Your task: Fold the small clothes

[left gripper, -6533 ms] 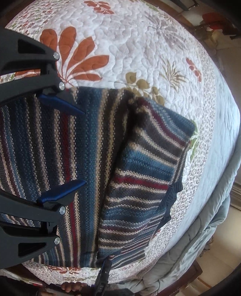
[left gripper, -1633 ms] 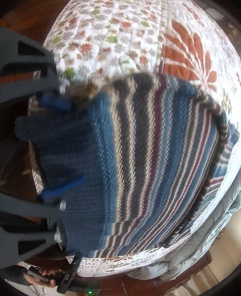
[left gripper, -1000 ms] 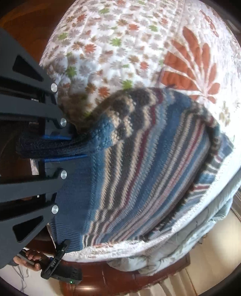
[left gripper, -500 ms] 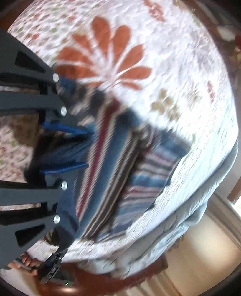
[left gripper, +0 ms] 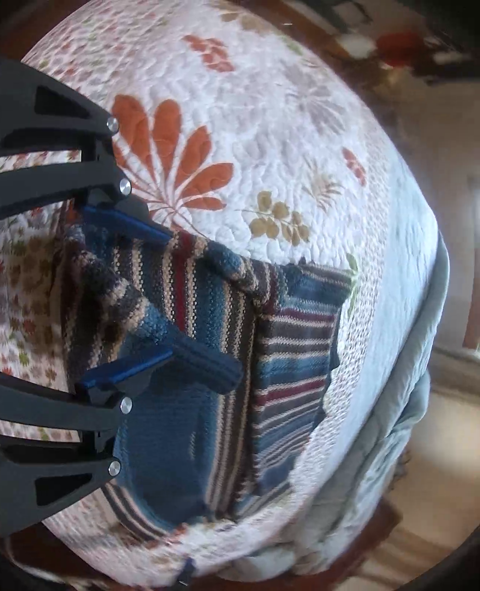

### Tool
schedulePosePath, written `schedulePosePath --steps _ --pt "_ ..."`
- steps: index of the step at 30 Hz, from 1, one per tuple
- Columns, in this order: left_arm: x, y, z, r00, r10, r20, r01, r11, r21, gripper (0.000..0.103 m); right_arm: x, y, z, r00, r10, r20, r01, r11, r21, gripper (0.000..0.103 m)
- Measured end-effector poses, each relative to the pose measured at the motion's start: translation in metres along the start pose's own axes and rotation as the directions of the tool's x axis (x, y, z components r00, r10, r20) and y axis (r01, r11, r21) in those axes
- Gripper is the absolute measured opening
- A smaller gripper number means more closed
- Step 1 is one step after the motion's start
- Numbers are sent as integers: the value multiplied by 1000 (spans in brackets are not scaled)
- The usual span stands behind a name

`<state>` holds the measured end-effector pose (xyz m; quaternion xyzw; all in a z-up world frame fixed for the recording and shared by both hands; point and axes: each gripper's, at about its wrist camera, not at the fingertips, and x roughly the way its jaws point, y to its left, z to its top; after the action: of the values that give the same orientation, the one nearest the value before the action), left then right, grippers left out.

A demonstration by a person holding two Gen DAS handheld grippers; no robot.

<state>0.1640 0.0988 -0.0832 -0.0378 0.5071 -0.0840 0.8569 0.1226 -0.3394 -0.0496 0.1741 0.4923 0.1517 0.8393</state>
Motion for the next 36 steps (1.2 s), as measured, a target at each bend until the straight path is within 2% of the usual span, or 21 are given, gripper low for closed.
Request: schedulePosePath --steps 1,5,10,13,15,17,18,19,20,21,23,26,31,36 --pt "3 -4 1 1000 16 -4 -16 999 32 61 2 0 1 1000 1 -5 -1 1000 -5 73" --pt "17 -19 5 1000 0 -27 2 995 99 61 30 3 10 997 -25 -75 19 997 -79 75" --pt "41 -42 17 996 -54 -74 65 985 161 61 76 1 25 979 -26 -205 -3 991 -136 75" --pt "57 -53 22 991 -70 -112 90 978 186 61 93 4 30 972 -42 -232 0 985 -175 75" --pt "66 -59 24 985 -95 -146 123 973 198 61 102 6 31 967 -15 -255 -35 981 -190 67" --pt "73 -62 25 978 -106 -178 140 971 192 59 109 10 30 961 -22 -276 -36 979 -202 42" --pt "76 -63 25 975 -106 -193 143 971 193 55 110 11 30 960 -32 -277 -28 978 -209 35" --pt "79 -64 24 973 -92 -211 134 972 194 47 110 13 28 961 -40 -273 -21 976 -218 20" --pt "81 -63 23 972 -81 -219 125 973 193 24 108 14 27 963 -33 -266 -26 976 -217 13" --pt "81 -62 23 972 -80 -223 123 974 188 16 105 14 26 965 -15 -262 -41 977 -207 13" --pt "79 -54 22 971 -102 -214 137 978 157 10 95 11 24 972 22 -235 -67 981 -183 11" --pt "70 -47 25 971 -133 -197 158 980 120 10 79 6 26 978 50 -200 -83 984 -158 10" --pt "37 -37 40 979 -166 -115 175 982 70 9 42 3 42 984 126 -124 -139 985 -103 9" --pt "9 -40 61 982 -186 -32 188 979 84 9 14 15 60 985 164 -52 -169 978 -122 9"
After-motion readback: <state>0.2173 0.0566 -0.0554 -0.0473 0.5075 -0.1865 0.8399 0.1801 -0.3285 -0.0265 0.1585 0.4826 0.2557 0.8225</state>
